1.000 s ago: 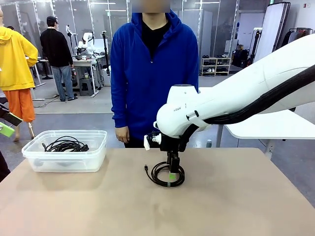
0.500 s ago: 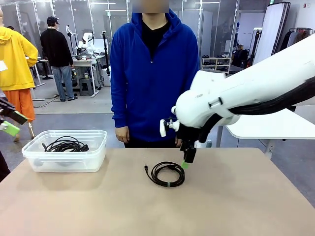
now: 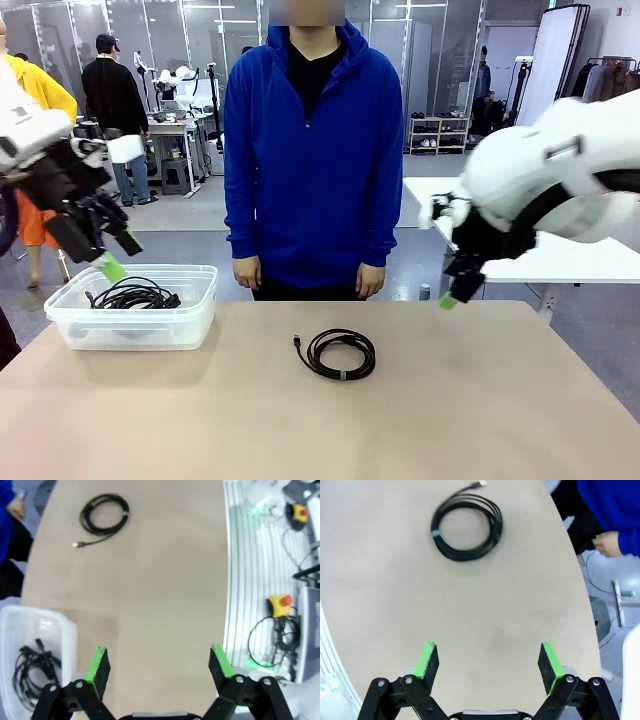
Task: Organize and store the cables.
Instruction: Place the USB Extension Cable into the Organizing box.
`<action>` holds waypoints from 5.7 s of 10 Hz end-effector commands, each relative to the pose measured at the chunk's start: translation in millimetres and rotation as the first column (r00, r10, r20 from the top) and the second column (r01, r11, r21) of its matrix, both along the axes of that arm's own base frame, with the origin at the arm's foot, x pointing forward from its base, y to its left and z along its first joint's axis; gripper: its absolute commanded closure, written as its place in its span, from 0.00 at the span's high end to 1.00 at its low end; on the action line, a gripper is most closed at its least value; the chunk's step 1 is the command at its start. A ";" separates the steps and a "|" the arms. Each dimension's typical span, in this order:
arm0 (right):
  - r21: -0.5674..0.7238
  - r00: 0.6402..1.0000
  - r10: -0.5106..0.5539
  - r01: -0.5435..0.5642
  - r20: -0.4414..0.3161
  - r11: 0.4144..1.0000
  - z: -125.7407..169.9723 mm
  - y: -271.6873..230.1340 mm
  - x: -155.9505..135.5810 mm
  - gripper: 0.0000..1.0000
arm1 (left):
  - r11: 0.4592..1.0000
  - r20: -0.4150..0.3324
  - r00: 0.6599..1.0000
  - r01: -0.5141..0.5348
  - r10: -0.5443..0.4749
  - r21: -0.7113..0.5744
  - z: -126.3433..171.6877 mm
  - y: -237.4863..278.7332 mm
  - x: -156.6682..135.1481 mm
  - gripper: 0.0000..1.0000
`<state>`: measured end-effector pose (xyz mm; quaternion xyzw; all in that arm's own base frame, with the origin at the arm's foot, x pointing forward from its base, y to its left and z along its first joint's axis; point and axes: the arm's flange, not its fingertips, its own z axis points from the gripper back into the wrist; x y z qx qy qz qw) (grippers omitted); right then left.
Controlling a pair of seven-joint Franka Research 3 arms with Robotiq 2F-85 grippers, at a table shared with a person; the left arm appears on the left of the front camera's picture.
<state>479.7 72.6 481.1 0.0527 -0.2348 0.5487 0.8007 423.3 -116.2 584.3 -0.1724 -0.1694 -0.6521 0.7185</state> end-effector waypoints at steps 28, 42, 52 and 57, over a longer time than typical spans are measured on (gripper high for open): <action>0.430 0.972 -0.174 0.091 0.157 0.898 -31.0 -275.0 -180.0 1.00 | 0.964 0.250 0.964 -0.145 0.088 0.222 -166.8 -274.5 78.5 1.00; 0.430 0.972 -0.174 0.091 0.157 0.898 -31.0 -275.0 -180.0 1.00 | 0.895 0.102 0.986 0.071 -0.128 0.439 -226.8 -388.5 77.5 1.00; 0.430 0.972 -0.174 0.091 0.157 0.898 -31.0 -275.0 -180.0 1.00 | 0.903 0.087 0.990 0.063 -0.110 0.424 -278.3 -369.6 105.8 1.00; 0.430 0.972 -0.174 0.091 0.157 0.898 -31.0 -275.0 -180.0 1.00 | 0.906 0.074 0.991 0.073 -0.114 0.416 -275.2 -372.5 105.8 0.00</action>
